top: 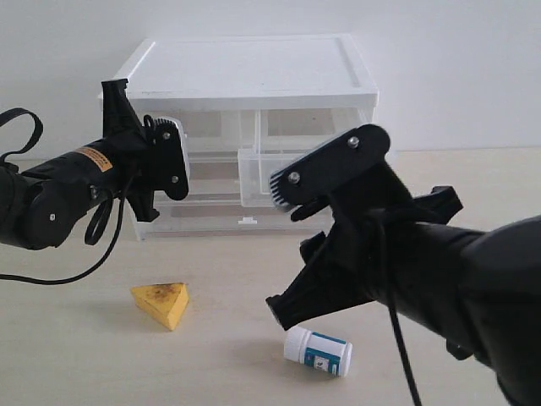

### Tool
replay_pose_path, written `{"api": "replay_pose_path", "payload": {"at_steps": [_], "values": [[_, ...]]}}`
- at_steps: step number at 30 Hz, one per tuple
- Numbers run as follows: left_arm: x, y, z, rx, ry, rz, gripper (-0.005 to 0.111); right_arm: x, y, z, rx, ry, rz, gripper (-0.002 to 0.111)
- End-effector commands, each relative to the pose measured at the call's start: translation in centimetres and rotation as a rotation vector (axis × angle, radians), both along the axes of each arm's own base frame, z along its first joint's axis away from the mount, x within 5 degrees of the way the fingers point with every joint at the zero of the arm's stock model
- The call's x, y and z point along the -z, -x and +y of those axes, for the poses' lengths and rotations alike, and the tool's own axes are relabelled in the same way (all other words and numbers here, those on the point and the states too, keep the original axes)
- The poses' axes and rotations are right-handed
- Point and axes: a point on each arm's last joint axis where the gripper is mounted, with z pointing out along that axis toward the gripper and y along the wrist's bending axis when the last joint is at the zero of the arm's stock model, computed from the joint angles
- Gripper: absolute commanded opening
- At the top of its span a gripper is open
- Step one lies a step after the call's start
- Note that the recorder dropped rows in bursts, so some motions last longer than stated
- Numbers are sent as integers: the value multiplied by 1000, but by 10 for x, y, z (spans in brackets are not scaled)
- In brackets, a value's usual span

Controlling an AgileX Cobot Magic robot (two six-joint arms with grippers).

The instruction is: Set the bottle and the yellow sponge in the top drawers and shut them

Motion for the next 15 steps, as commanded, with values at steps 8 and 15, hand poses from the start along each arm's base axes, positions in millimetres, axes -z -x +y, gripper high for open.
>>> {"api": "replay_pose_path", "payload": {"at_steps": [8,15], "values": [[-20,-10,5,-50,97,-142,4,13,4,3,-63,38,54,38],[-20,-10,5,-50,97,-144,4,48,-2,13,-60,150,119,58]]}}
